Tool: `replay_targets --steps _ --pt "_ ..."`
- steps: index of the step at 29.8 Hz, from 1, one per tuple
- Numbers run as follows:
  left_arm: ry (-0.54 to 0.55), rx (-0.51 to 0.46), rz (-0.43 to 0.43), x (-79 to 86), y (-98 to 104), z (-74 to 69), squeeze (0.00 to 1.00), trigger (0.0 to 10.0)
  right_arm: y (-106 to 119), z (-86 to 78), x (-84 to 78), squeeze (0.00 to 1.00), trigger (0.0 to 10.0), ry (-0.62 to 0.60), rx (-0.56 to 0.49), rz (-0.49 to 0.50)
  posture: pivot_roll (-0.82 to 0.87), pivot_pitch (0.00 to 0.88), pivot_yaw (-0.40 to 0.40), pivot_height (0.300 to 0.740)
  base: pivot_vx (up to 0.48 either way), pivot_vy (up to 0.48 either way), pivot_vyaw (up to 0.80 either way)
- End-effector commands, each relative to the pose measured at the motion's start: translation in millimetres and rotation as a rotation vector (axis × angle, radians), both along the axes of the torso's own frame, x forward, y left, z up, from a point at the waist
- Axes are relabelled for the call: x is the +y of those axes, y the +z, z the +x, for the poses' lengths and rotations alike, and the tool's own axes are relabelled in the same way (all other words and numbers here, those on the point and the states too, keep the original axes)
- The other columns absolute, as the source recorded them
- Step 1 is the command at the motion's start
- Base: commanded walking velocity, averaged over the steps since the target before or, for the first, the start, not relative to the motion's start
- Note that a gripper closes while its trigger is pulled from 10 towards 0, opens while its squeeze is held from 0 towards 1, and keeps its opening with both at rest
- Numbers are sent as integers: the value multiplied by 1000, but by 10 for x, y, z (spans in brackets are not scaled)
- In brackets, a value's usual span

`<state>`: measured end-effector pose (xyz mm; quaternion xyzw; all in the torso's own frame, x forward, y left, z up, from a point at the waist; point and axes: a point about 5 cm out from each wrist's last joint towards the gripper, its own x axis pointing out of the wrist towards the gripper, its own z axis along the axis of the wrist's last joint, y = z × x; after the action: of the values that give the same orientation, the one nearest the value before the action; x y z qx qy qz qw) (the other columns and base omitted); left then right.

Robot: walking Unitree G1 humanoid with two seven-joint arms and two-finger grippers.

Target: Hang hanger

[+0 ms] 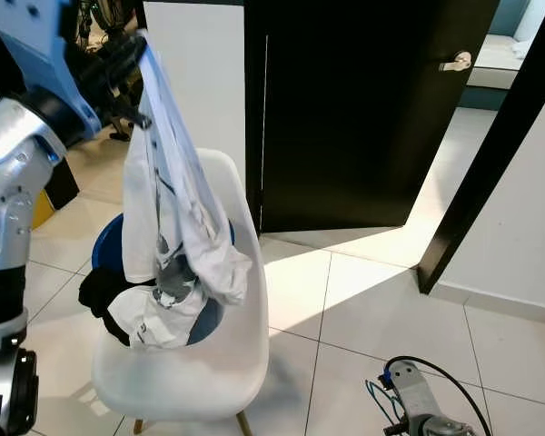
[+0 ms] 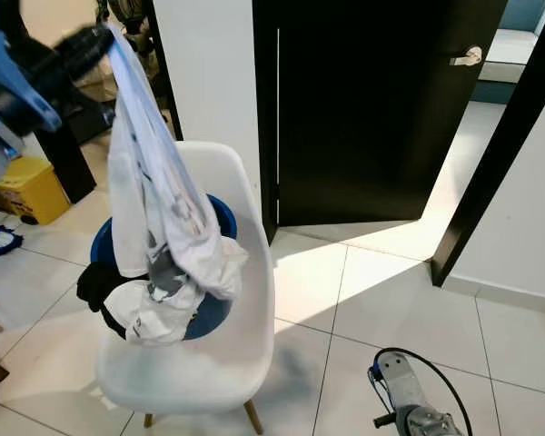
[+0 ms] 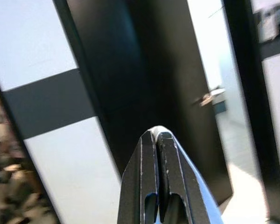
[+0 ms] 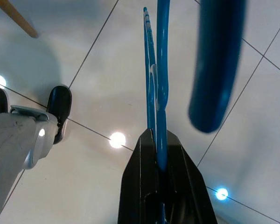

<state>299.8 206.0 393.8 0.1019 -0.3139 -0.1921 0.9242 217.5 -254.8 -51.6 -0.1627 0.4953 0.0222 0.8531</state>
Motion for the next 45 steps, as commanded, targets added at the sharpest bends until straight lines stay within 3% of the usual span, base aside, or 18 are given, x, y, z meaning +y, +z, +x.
replay_targets --steps 1,7,12,14,19,21,23,24,27,28,36,40,45 --pt "-21 -58 -29 24 190 -131 0 10000 -12 -4 30 0 10000 -28 -23 20 -13 0 1 740 -292 0 0" --pt "-111 -49 -83 -76 213 -167 0 10000 -8 5 34 0 10000 -44 -42 25 -10 0 3 740 -301 0 0" --pt "-156 28 -105 -163 34 -94 0 10000 -4 14 39 0 10000 -43 -47 22 -8 0 7 740 -313 0 0" --pt "-138 120 -107 -174 -224 19 0 10000 -3 20 44 0 10000 -46 -52 20 -16 0 10 740 -324 0 0" --pt "-154 162 -122 -231 -352 50 0 10000 -1 23 44 0 10000 -53 -58 21 -17 0 9 740 -329 0 0" --pt "-220 219 -167 -367 -478 70 0 10000 1 25 41 0 10000 -61 -66 24 -10 0 7 740 -332 0 0" --pt "-220 219 -167 -367 -478 70 0 10000 1 25 41 0 10000 -61 -66 24 -10 0 7 740 -334 0 0" --pt "-253 299 -173 -505 -691 99 0 10000 3 26 41 0 10000 -69 -75 28 -20 0 10 740 -337 0 0" --pt "-253 299 -173 -505 -691 99 0 10000 3 26 41 0 10000 -69 -75 28 -20 0 10 740 -337 0 0" --pt "-298 342 -193 -645 -810 82 0 10000 2 25 44 0 10000 -95 -94 47 -16 0 7 740 -334 0 0" --pt "-351 375 -216 -756 -887 55 0 10000 -2 24 75 0 10000 -189 -160 138 -21 0 14 740 -335 0 0" --pt "-396 398 -194 -803 -925 44 0 10000 54 96 120 0 10000 -99 -238 159 -40 0 19 740 -342 0 -194" --pt "-385 409 -158 -817 -985 56 0 10000 76 123 153 0 10000 -52 -259 190 -45 0 19 740 -335 0 -775"
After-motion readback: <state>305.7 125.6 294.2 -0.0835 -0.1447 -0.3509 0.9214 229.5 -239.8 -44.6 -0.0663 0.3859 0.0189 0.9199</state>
